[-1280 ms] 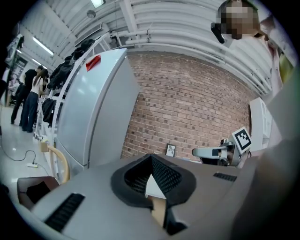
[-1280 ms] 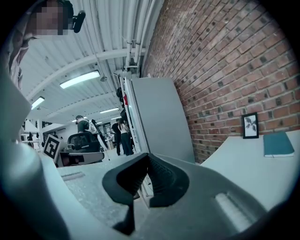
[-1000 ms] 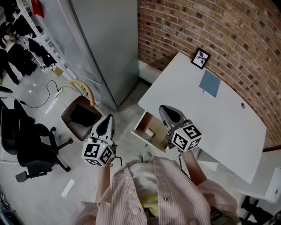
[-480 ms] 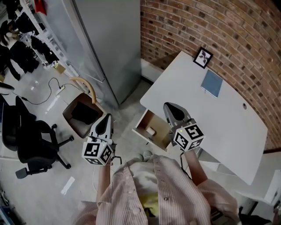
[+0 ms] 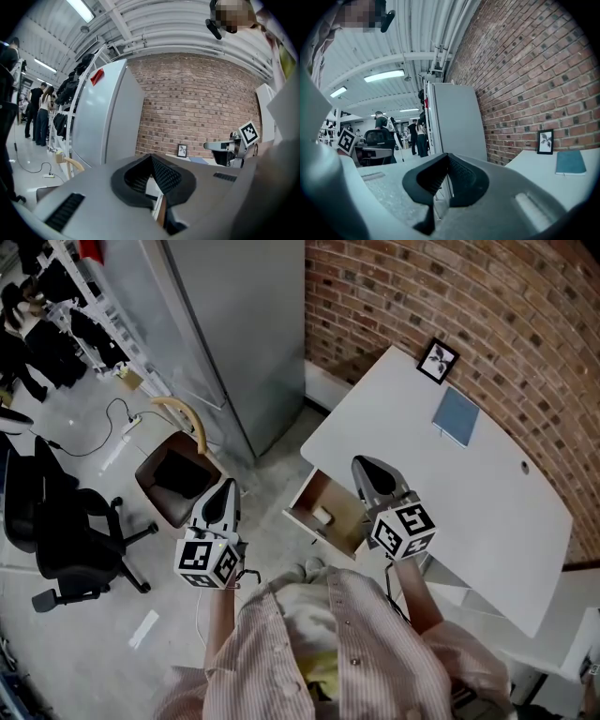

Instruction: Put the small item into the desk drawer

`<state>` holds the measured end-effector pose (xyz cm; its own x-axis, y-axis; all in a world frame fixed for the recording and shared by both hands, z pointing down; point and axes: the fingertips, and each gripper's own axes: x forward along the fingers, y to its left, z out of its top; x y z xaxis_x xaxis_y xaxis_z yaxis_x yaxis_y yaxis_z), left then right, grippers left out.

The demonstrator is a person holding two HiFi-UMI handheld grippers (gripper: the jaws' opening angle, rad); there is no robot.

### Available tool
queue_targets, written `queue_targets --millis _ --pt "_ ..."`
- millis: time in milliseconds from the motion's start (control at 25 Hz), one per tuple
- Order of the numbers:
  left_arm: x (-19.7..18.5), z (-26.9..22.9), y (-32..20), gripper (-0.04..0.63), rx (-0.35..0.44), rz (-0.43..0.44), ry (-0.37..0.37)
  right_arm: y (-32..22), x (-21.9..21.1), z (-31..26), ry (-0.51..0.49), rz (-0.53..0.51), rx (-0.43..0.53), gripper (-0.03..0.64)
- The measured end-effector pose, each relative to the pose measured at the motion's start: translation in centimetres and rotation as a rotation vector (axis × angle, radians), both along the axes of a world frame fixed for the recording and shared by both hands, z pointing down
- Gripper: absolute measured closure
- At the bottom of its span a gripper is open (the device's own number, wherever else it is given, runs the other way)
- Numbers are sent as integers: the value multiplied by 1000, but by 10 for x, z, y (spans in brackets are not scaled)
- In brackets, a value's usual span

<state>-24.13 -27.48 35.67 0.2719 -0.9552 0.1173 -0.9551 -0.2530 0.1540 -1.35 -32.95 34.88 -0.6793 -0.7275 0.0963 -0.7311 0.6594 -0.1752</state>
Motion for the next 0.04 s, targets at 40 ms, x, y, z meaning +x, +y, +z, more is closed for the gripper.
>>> queue_targets --millis 40 --pt "0 1 1 597 1 -2 0 0 0 1 0 0 1 611"
